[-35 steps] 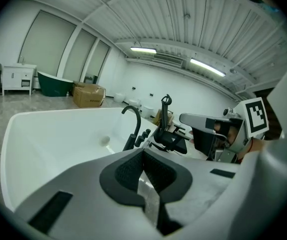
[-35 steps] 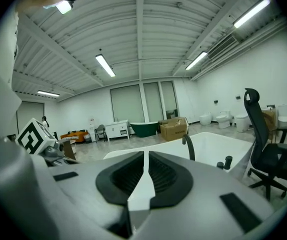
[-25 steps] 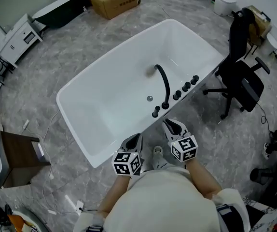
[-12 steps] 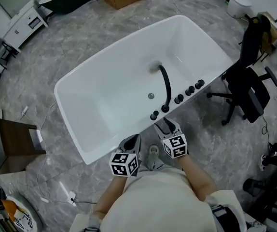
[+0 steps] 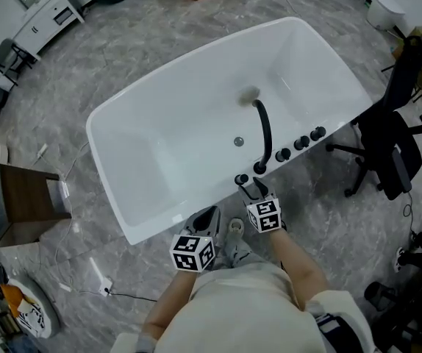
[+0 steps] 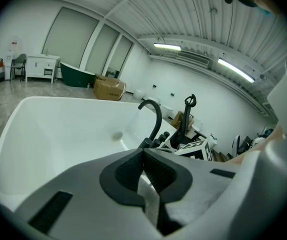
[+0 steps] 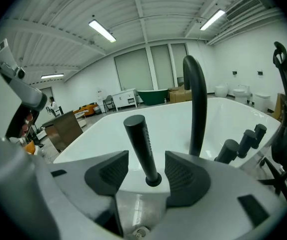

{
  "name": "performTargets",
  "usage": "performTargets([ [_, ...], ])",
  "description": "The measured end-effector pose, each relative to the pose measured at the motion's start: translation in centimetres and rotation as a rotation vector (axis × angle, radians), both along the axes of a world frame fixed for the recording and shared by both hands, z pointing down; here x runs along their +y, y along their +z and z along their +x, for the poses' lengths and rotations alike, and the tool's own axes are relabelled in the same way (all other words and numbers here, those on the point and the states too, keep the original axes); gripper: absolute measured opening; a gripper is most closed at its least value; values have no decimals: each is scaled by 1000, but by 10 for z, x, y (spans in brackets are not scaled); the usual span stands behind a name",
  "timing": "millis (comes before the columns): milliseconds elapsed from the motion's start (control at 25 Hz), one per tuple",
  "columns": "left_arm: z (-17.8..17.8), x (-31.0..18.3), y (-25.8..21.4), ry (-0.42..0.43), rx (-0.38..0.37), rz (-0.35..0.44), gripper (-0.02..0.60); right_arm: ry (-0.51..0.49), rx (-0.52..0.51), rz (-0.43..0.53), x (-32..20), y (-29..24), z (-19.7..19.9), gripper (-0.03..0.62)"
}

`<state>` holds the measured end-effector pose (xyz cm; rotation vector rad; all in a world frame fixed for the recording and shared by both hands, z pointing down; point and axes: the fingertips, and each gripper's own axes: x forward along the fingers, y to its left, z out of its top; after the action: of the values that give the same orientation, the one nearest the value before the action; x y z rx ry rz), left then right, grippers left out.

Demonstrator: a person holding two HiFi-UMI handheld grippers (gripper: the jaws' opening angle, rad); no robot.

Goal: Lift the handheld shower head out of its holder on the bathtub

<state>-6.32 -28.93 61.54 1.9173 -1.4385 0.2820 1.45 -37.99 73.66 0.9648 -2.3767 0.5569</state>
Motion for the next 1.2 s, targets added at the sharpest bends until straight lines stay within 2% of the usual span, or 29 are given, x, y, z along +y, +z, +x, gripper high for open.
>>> performTargets([
  [240, 2, -3, 4, -1, -1, -11, 20, -55, 66, -43, -10, 35, -11, 218],
  [560, -7, 8, 17, -18, -4, -56, 20, -70, 131, -96, -13, 68, -23, 213],
  [680, -9, 8, 20, -19, -4, -61, 20, -71, 142, -94, -16, 71, -25, 156],
  [960, -7, 11, 21, -4, 12, -61, 20, -89, 179, -91, -18, 67, -27, 144],
  [1200, -8, 18, 16, 17, 14, -52, 20, -59, 193, -31, -18, 46, -27, 144],
])
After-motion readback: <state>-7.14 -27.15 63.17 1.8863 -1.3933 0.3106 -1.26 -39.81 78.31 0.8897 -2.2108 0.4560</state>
